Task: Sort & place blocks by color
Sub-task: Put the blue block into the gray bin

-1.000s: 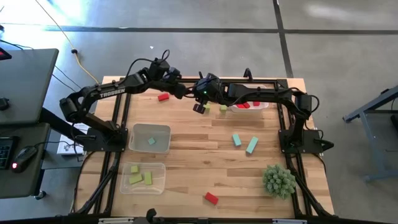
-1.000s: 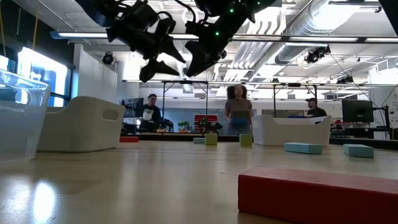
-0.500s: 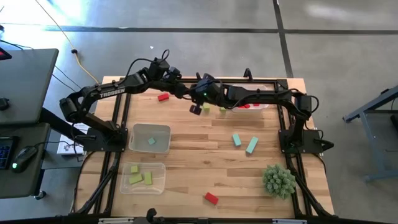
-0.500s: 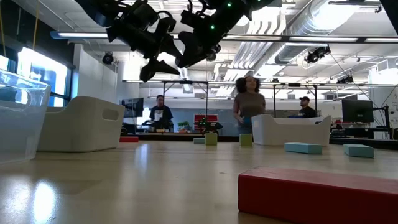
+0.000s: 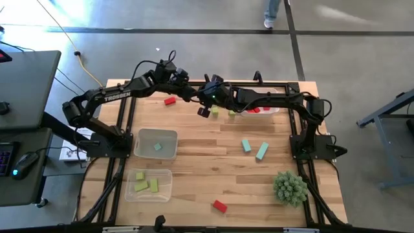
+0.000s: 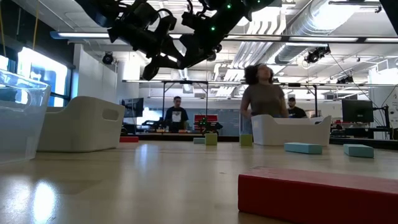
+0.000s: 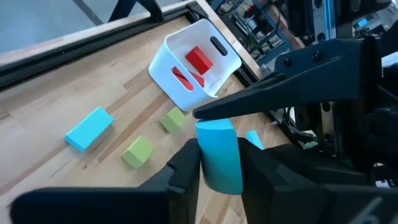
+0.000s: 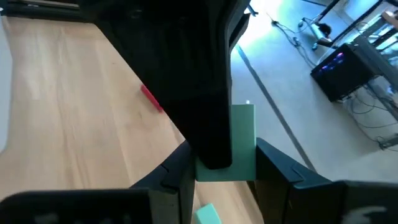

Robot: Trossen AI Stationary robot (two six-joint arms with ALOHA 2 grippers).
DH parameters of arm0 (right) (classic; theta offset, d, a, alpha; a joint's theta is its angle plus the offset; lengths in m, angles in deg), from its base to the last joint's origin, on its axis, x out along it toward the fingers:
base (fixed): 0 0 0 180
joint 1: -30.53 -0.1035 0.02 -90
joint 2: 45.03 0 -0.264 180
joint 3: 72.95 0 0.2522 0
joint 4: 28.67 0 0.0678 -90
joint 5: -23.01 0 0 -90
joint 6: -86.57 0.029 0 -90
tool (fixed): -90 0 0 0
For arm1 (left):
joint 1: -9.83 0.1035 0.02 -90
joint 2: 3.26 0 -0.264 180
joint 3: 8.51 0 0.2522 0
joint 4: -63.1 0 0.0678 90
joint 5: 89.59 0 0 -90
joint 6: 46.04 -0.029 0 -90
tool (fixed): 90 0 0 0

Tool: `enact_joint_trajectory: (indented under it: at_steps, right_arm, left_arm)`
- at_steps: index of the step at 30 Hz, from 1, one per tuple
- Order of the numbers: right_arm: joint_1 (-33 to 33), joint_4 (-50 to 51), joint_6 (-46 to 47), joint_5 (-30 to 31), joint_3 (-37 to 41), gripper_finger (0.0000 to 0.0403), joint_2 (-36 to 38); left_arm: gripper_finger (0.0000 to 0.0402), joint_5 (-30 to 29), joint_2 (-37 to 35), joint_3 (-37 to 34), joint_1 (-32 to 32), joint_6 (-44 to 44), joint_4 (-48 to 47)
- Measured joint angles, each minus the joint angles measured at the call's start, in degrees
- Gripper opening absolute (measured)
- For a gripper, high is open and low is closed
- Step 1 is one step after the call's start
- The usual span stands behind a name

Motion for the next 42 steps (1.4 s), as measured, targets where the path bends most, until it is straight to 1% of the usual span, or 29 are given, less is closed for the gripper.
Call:
enact_joint_trajectory:
  at_steps: [3,8,10,14,17,21,25,28,30,32,38,42]
  right_arm:
    - [0.0,0.1,-0.1,0.0,0.0,0.0103,0.0]
    - [0.0,0.2,0.0,0.0,0.0,0.0103,0.0]
    - [0.0,0.3,0.0,0.1,0.0,0.0115,0.0]
    - [-0.1,0.3,0.5,-0.2,0.0,0.0159,0.0]
    - [-0.2,0.6,1.4,-0.6,0.0,0.0181,0.0]
    - [-0.2,1.0,3.4,-0.3,0.0,0.0191,0.0]
    - [-0.6,1.9,4.9,0.1,0.0,0.0193,0.0]
    - [-1.1,2.6,5.6,0.6,0.0,0.0194,0.2]
    - [-1.4,2.7,6.9,2.0,0.0,0.0194,0.5]
    - [-1.5,3.0,8.0,2.0,0.0,0.0194,0.7]
    - [-0.9,3.3,13.9,1.6,0.0,0.0195,0.8]
    - [-0.1,3.4,15.3,1.4,0.0,0.0195,0.8]
  left_arm:
    - [0.0054,-0.3,0.0,0.0,-0.3,-1.2,-0.1]
    - [0.0051,-0.3,0.0,0.0,-0.4,-3.1,-0.1]
    - [0.0050,-0.4,0.0,0.0,-0.4,-3.8,-0.1]
    - [0.0048,-0.2,0.1,0.0,-0.5,-5.6,-0.1]
    - [0.0048,-0.2,0.1,0.0,-0.5,-7.4,-0.8]
    - [0.0047,-1.1,0.1,0.0,-0.5,-8.8,-2.9]
    - [0.0047,-5.6,-1.7,0.0,-0.5,-11.9,-6.4]
    - [0.0047,-7.8,-4.6,0.0,-0.5,-13.7,-11.8]
    - [0.0047,-8.0,-7.3,0.0,-0.6,-14.3,-16.0]
    - [0.0047,-8.9,-10.1,0.0,-1.4,-14.8,-21.2]
    - [0.0047,-17.2,-16.7,0.0,-6.7,-18.5,-39.4]
    - [0.0047,-20.2,-19.0,0.0,-9.5,-19.5,-47.8]
